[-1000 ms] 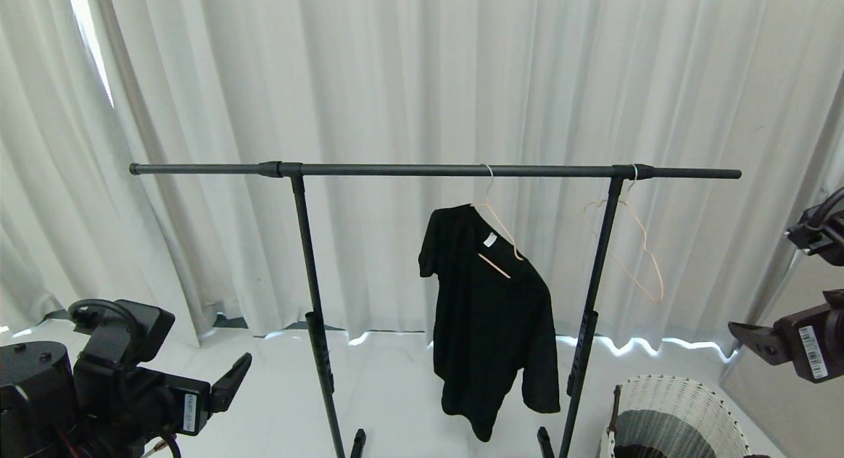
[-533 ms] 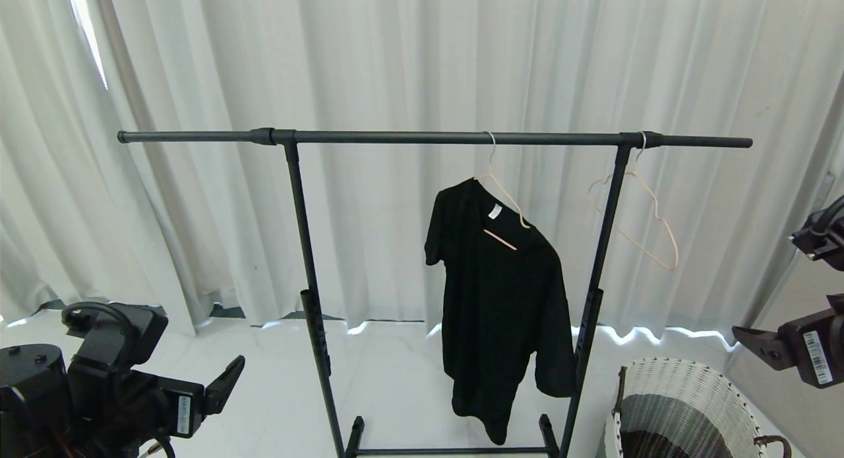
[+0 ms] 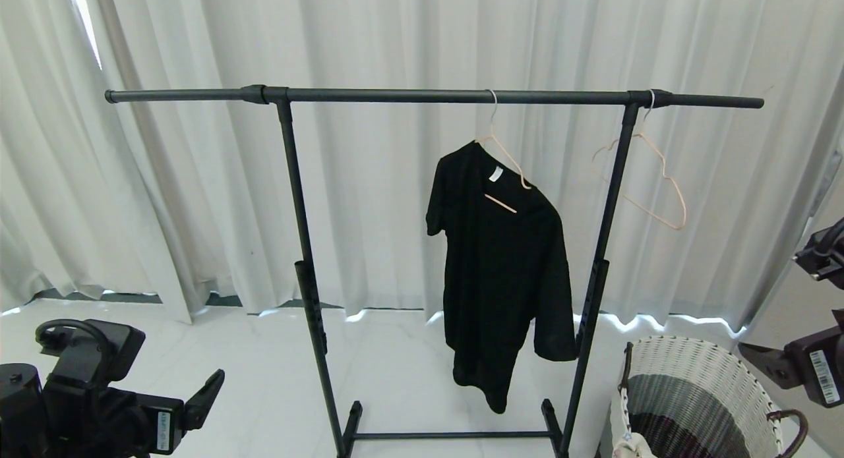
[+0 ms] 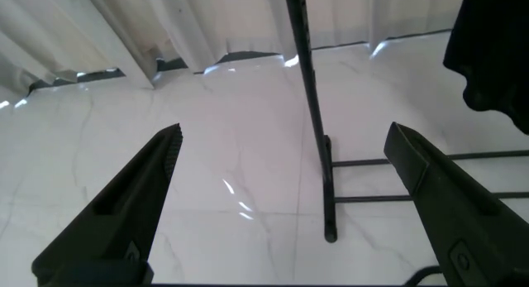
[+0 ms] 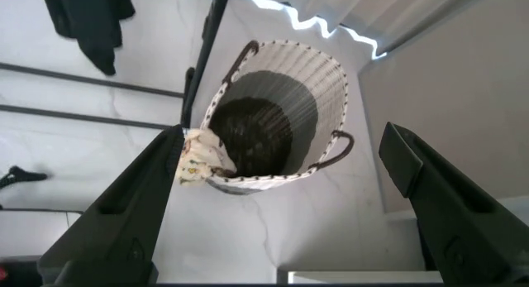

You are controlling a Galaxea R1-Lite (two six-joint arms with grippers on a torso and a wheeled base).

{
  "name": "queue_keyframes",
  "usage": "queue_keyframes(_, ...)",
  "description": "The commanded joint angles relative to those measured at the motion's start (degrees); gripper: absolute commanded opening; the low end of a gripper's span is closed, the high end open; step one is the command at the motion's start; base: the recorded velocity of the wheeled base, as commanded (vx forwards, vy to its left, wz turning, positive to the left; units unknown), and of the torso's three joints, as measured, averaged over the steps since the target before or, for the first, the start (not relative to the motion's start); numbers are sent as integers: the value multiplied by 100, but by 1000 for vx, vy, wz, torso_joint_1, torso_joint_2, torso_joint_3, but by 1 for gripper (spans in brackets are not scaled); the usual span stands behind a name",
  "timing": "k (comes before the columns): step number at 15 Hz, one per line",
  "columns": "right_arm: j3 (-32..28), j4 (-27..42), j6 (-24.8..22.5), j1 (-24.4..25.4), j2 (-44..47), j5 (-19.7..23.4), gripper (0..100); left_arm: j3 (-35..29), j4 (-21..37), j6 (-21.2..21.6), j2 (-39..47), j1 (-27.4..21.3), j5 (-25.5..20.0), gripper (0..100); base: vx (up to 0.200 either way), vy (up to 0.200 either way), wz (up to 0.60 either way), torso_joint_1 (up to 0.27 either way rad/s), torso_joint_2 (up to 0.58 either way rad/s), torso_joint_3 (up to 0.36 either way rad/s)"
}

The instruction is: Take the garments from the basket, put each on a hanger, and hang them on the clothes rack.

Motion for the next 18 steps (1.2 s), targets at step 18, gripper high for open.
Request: queue_keyframes(18,1156,-221,-408,-462,419,167,100,10,7,1,-164,-526,30,100,56,0,0,-94,279,180)
